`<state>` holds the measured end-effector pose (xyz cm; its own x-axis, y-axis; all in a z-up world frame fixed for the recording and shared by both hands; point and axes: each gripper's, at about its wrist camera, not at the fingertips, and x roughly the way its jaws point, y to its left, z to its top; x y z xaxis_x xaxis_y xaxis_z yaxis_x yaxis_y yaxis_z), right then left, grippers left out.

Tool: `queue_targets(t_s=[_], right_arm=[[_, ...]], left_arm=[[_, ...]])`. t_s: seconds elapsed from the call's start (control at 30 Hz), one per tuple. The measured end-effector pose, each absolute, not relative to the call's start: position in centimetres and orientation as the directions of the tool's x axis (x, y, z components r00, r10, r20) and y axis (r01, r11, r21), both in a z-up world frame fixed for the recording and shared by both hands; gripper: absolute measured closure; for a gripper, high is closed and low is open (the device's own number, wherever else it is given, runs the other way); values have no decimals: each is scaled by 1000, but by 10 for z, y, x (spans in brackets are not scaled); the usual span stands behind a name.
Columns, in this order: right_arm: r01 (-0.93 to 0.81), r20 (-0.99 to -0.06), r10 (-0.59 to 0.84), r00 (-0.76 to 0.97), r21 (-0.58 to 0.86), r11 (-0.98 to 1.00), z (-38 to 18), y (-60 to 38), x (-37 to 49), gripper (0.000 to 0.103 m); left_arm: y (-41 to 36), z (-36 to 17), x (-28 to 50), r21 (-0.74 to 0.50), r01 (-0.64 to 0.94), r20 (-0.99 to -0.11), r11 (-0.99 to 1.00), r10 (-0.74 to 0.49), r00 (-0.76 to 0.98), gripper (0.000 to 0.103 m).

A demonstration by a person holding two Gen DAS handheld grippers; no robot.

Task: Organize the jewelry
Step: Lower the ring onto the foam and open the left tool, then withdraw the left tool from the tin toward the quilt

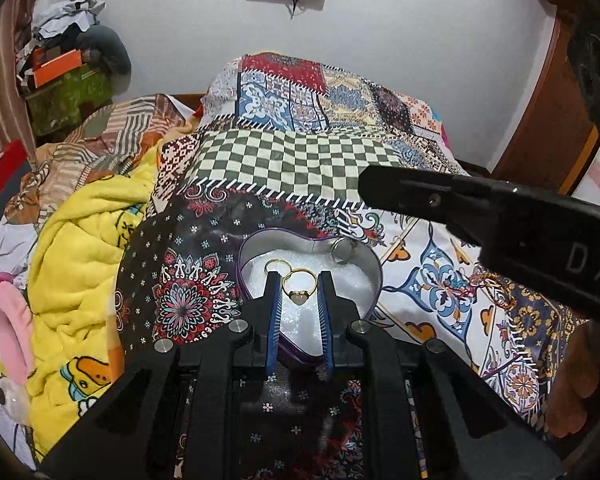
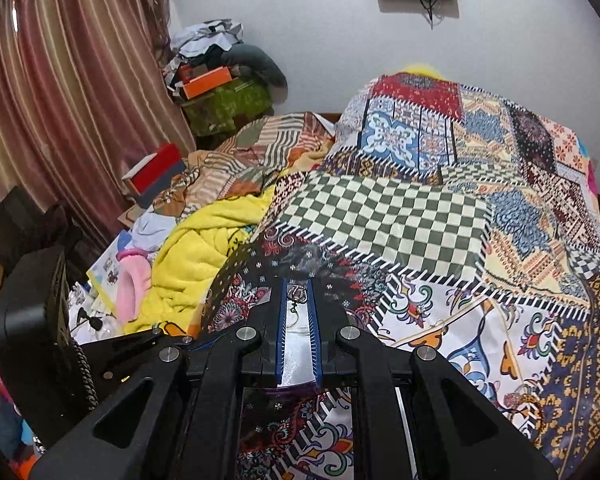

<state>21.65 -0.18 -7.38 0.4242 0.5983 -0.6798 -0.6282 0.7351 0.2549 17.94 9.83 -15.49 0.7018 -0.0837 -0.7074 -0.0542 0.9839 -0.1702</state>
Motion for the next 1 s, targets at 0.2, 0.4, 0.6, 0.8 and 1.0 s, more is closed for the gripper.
queue_targets(t_s=[0.2,0.4,0.6,0.8,1.0], right_arm=[[-628,-702,597,389,272,729,-85,1,223,94],[-635,-706,597,382,269,724,-87,3,223,94],[-637,-716,578,390,244,731,-85,4,220,86],[-620,-695,566,444,217,754,-75,-5,215,58],[-601,-683,551,480,201,773,-64,-15,212,58]], left_arm=[[99,-162,184,-178,-58,-725,982,-91,683,87],[98,-164,185,-172,-60,-730,983,-87,678,87],[97,-163,184,-158,-64,-733,985,-73,676,85],[97,-155,177,-140,-78,-725,987,-49,687,73],[97,-142,170,-130,-92,-707,987,-27,707,69]])
